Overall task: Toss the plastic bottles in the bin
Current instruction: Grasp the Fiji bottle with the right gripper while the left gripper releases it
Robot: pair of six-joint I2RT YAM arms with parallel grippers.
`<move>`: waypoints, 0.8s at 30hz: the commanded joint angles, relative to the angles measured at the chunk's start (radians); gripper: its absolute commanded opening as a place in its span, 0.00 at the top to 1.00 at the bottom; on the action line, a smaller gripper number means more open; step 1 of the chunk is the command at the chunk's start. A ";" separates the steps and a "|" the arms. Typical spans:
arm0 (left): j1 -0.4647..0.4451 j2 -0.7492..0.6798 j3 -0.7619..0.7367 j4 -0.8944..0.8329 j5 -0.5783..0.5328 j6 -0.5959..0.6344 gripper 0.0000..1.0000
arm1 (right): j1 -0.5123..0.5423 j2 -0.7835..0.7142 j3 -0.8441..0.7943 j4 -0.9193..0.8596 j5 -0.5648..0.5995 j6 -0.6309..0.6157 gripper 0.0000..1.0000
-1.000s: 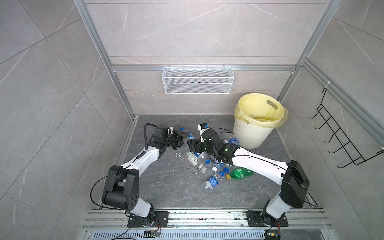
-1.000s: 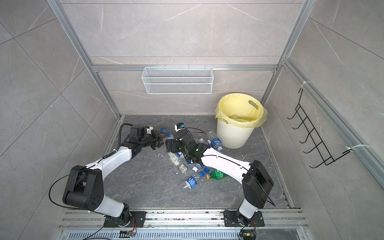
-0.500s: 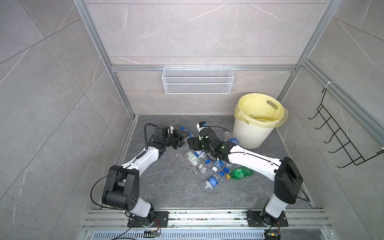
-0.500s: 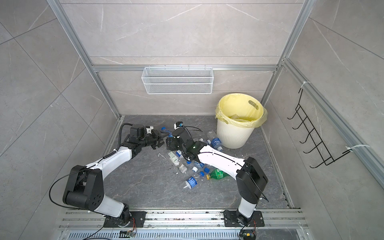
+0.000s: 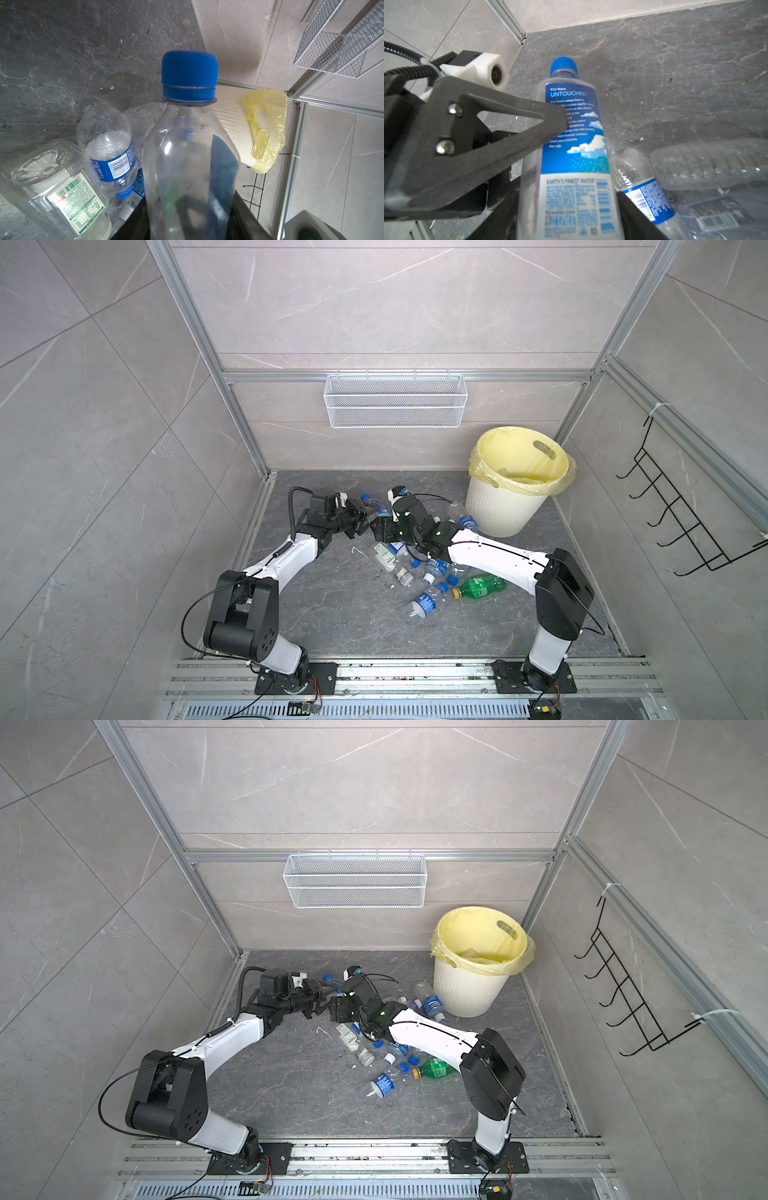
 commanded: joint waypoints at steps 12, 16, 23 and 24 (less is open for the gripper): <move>0.014 -0.015 0.002 0.084 0.056 -0.018 0.33 | -0.018 -0.037 -0.001 -0.004 -0.009 -0.006 0.57; 0.024 -0.034 -0.008 0.083 0.039 -0.015 0.18 | -0.025 -0.064 -0.025 -0.015 0.005 -0.012 0.58; 0.029 -0.068 0.001 0.055 0.020 0.024 0.00 | -0.046 -0.119 -0.067 -0.043 0.037 -0.029 0.59; 0.029 -0.072 0.002 0.054 0.017 0.029 0.00 | -0.050 -0.127 -0.075 -0.046 0.040 -0.031 0.59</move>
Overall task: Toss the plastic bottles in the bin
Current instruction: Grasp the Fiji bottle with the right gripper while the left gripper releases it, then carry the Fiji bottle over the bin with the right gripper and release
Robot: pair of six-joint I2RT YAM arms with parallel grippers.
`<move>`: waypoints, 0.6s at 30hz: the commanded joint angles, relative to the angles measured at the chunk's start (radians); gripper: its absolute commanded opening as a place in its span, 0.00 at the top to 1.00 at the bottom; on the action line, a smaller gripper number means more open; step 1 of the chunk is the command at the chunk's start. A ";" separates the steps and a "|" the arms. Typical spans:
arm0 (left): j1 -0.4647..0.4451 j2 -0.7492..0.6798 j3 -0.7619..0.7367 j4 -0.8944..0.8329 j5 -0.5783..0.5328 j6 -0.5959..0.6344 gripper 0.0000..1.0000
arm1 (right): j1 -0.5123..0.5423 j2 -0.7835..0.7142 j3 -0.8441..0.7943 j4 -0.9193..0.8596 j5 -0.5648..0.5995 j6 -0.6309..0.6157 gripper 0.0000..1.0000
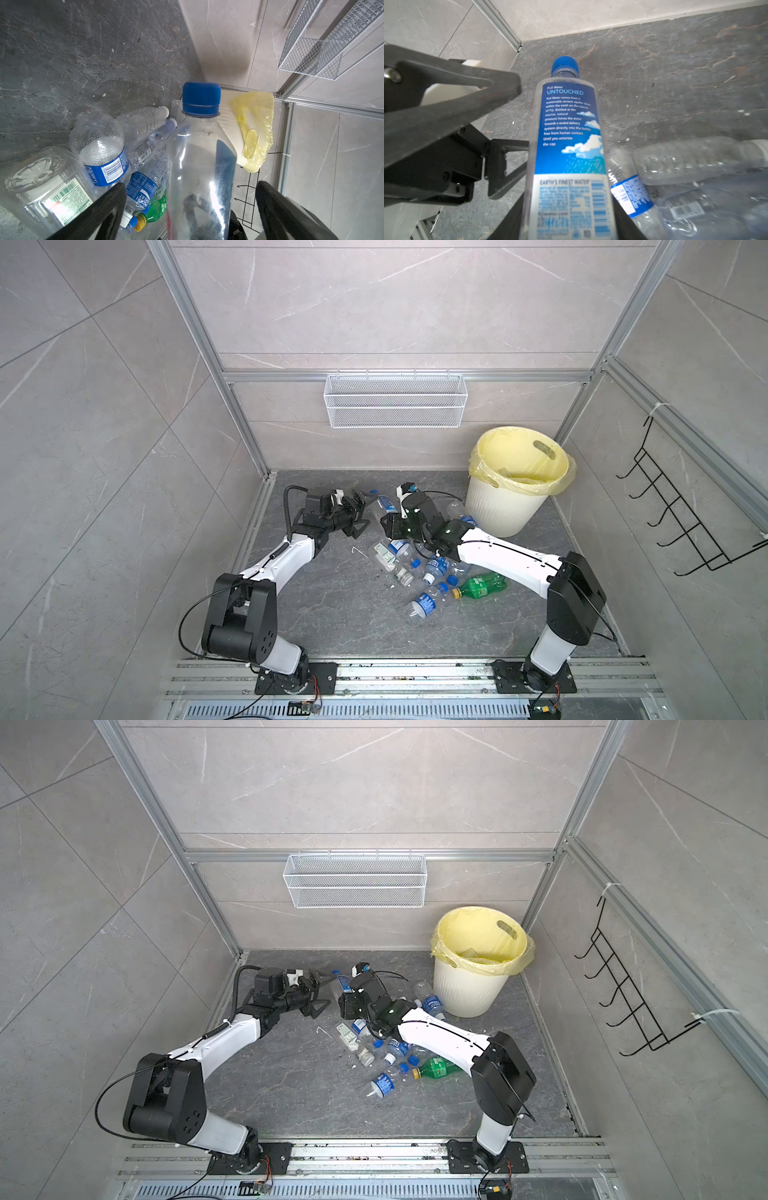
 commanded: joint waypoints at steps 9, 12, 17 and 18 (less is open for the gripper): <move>-0.002 -0.112 0.043 -0.034 -0.042 0.164 0.00 | -0.066 -0.118 -0.065 -0.073 0.059 -0.059 0.59; -0.024 -0.136 0.062 -0.070 -0.076 0.232 0.00 | -0.090 -0.150 -0.054 -0.112 0.076 -0.085 0.59; -0.132 -0.153 0.172 -0.234 -0.197 0.438 0.00 | -0.142 -0.243 -0.034 -0.179 0.108 -0.131 0.59; -0.154 -0.152 0.201 -0.264 -0.218 0.467 0.00 | -0.154 -0.263 -0.027 -0.193 0.124 -0.147 0.59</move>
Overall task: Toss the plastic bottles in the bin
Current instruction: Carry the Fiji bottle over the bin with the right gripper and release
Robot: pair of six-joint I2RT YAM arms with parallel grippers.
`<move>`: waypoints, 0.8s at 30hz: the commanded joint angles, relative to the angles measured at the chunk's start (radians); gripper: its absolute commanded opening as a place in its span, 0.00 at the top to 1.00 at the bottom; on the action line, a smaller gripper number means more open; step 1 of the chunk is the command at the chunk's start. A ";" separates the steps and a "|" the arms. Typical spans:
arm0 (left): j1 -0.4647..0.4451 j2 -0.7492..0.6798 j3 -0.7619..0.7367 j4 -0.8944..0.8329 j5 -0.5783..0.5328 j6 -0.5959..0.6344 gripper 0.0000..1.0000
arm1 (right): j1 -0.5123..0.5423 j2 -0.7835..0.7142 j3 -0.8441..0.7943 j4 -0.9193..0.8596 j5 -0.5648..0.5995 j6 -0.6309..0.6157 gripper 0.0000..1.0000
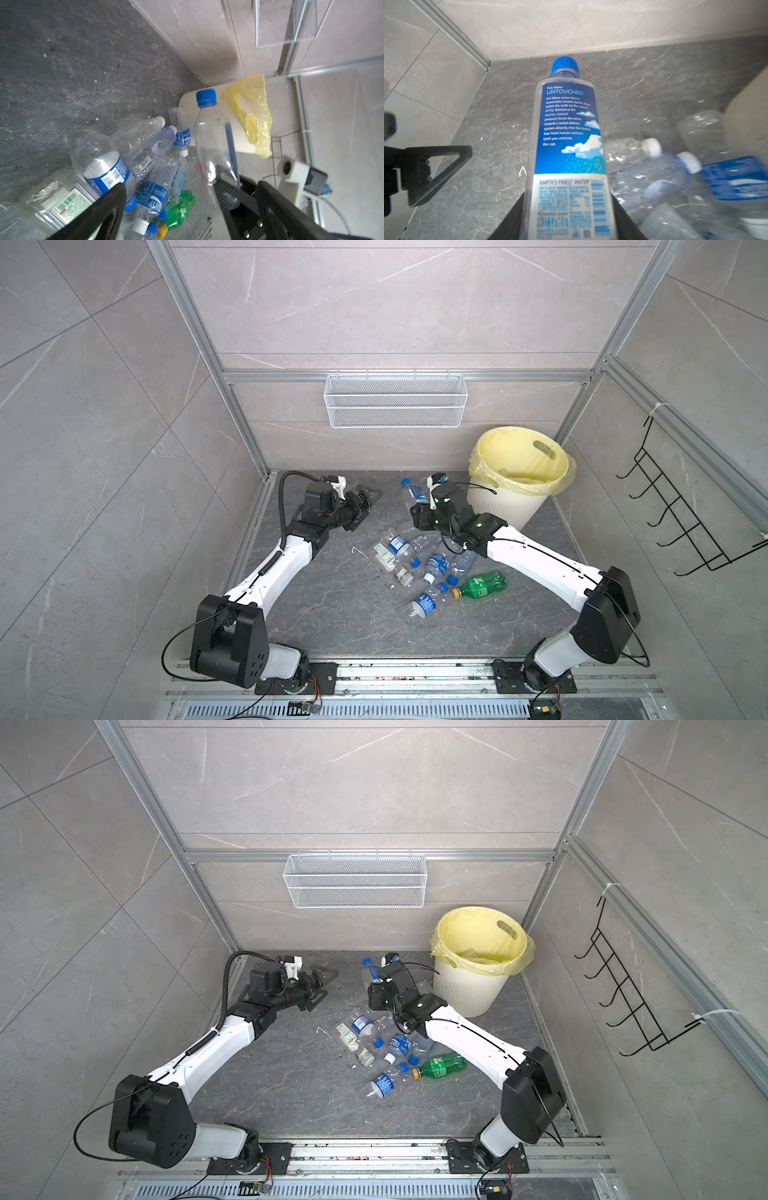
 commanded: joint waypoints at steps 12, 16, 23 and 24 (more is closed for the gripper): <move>-0.321 0.042 0.414 -0.279 -0.280 0.484 0.00 | -0.073 -0.300 0.273 -0.213 0.299 -0.229 0.59; -0.403 0.083 0.485 -0.313 -0.329 0.580 0.00 | -0.087 -0.343 0.342 -0.224 0.390 -0.282 0.59; -0.412 0.120 0.487 -0.335 -0.341 0.614 0.00 | -0.313 -0.166 0.428 -0.322 0.406 -0.238 0.56; -0.412 0.122 0.482 -0.337 -0.343 0.614 0.00 | -0.351 -0.127 0.455 -0.358 0.385 -0.213 0.53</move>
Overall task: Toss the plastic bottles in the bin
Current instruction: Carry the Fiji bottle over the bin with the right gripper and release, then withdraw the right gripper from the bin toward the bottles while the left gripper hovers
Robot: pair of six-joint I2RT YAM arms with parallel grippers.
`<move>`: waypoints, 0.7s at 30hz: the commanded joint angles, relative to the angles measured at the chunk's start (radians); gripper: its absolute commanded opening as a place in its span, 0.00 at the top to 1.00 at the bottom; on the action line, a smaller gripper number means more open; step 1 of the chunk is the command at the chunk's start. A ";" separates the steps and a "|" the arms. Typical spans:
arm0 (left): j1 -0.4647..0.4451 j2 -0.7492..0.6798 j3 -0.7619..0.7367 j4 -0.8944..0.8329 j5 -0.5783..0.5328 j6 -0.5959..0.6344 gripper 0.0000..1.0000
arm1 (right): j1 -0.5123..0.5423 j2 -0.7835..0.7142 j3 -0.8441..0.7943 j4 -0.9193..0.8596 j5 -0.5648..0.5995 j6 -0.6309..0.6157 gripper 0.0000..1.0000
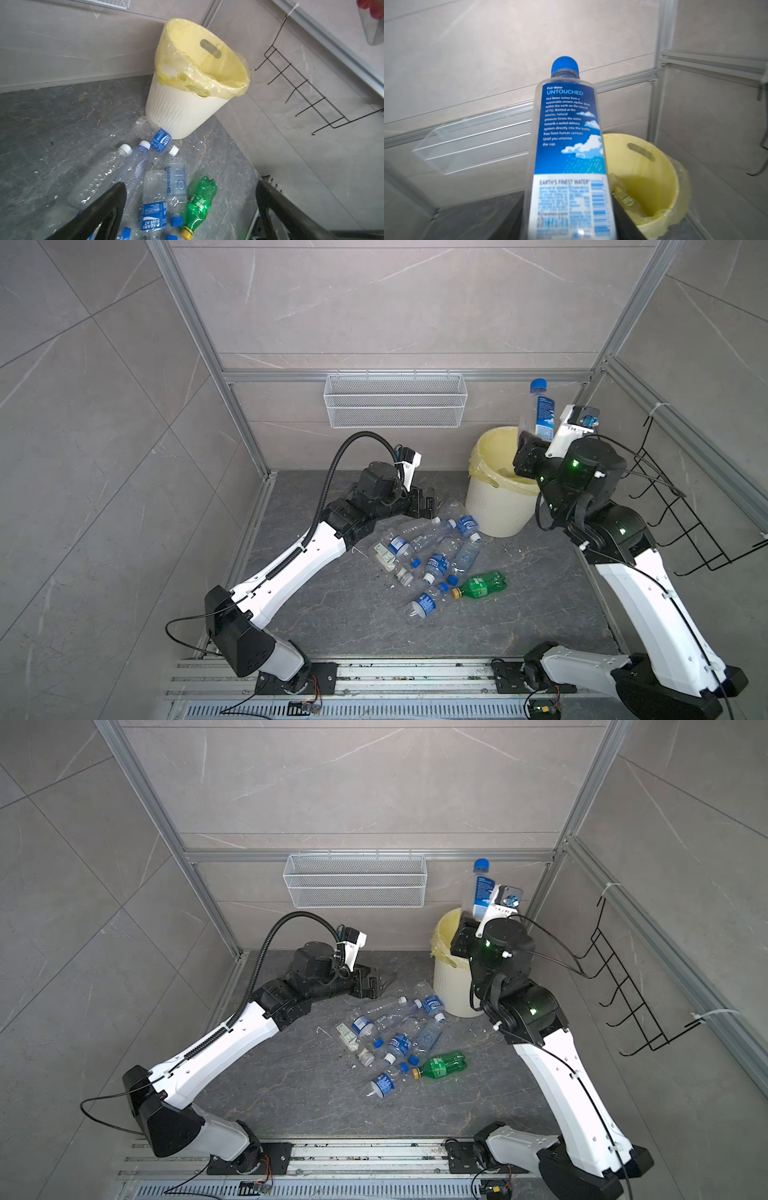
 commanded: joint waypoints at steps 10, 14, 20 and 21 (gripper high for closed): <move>0.007 0.000 -0.048 -0.024 -0.044 0.077 0.00 | -0.173 0.165 0.046 -0.192 -0.109 0.083 0.00; 0.007 0.017 -0.043 -0.039 -0.037 0.069 0.00 | -0.173 0.140 0.019 -0.209 -0.137 0.087 0.00; 0.007 0.026 -0.045 -0.060 -0.077 0.058 0.00 | -0.171 0.080 -0.070 -0.190 -0.223 0.114 0.00; 0.006 0.028 -0.043 -0.068 -0.096 0.054 0.00 | -0.169 0.072 -0.086 -0.191 -0.238 0.118 0.00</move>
